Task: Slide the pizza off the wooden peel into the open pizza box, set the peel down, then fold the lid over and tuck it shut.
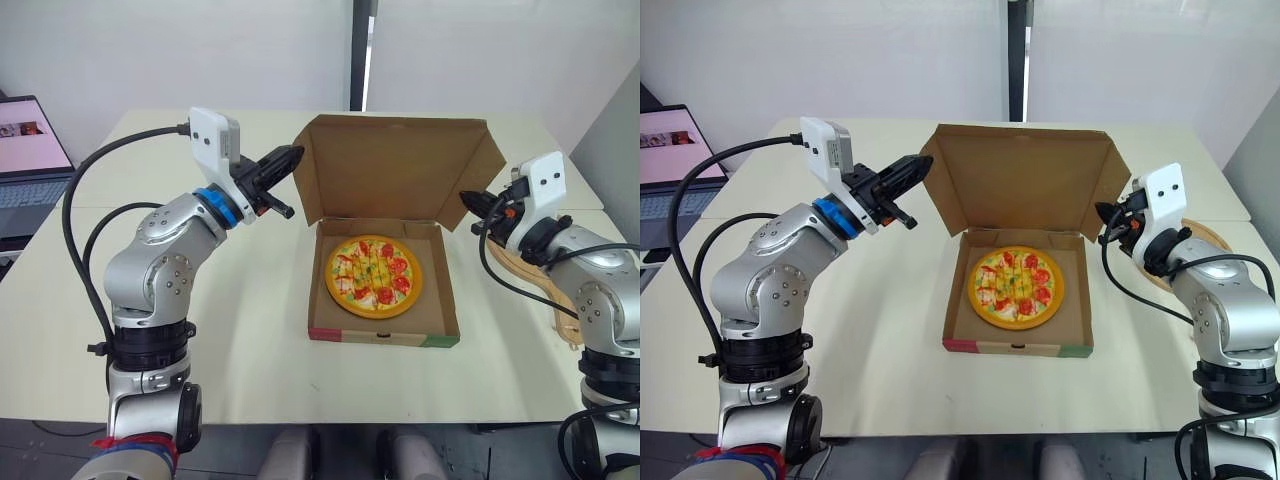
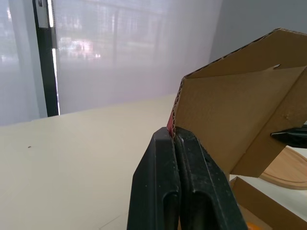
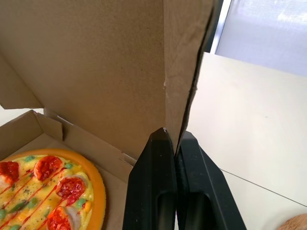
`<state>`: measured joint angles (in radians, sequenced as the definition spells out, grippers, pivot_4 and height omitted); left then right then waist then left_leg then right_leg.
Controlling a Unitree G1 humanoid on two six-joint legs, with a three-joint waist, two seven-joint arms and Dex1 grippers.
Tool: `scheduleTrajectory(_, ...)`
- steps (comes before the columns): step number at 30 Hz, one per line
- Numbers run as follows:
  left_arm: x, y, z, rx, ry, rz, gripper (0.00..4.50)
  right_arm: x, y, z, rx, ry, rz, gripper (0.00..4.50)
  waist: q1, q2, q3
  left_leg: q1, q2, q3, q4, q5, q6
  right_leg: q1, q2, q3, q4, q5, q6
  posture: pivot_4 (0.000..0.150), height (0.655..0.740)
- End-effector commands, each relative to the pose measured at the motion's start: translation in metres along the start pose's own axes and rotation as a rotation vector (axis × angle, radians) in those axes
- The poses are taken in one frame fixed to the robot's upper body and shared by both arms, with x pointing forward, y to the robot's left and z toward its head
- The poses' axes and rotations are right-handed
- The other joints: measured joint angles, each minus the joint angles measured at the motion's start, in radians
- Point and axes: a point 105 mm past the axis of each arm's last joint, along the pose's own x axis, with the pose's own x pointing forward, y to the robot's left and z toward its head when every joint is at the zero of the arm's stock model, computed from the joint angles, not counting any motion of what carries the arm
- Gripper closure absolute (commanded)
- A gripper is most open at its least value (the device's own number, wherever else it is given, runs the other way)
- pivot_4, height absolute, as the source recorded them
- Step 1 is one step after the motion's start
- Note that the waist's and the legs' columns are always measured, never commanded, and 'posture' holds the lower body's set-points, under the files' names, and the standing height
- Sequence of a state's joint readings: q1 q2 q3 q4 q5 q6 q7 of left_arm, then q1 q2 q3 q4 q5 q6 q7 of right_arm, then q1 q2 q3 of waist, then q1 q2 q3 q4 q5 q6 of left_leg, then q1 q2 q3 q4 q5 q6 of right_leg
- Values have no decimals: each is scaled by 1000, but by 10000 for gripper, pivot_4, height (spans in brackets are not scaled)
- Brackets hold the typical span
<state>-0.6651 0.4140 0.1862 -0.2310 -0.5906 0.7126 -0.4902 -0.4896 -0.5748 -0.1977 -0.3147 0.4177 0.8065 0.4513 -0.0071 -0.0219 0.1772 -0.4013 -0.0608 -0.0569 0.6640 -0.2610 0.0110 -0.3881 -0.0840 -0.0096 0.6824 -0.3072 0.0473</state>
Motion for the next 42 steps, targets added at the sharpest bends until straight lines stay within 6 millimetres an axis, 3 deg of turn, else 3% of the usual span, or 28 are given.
scheduleTrajectory(1, 3, -4, 17, 36, -40, 12, 44905, 0, 4, 15, -34, -57, -12, 45000, 0, 0, 0, 0, 0, 0, 0, 0, 0, 0, 0, 0, 0, 0, 0, 1500, 7281)
scheduleTrajectory(15, 54, -3, 17, -67, 12, -3, 44905, 10, 7, 45, -68, -117, -138, 45000, 2, 0, 0, 0, 0, 0, 0, 0, 0, 0, 0, 0, 0, 0, 0, 1500, 7281)
scheduleTrajectory(23, 83, -11, 14, -106, 4, -57, 44905, 13, -1, 44, -86, -104, -216, 45000, 4, 0, 0, -1, -1, 1, 0, 0, 0, -1, 0, 0, 0, 0, 0, 1500, 7281)
scheduleTrajectory(27, 75, -23, 11, -127, 20, -97, 44905, 6, 2, 43, -64, -107, -222, 45000, 0, 0, 0, -1, -1, 1, -1, 0, 0, -1, 0, 0, 0, 0, 0, 1500, 7281)
scheduleTrajectory(33, 47, -38, 5, -114, 61, -127, 44905, -5, 16, 33, 9, -87, -250, 45000, -1, 0, 0, 0, 0, 0, -2, 0, 0, -1, 0, 1, 1, 0, 0, 1500, 7281)
scheduleTrajectory(42, 24, -39, -1, -179, 105, -84, 44905, -19, 36, 15, 101, -40, -276, 45000, 0, 1, 0, 0, 0, 0, 0, 0, 0, -1, 1, 1, 1, 0, 0, 1500, 7281)
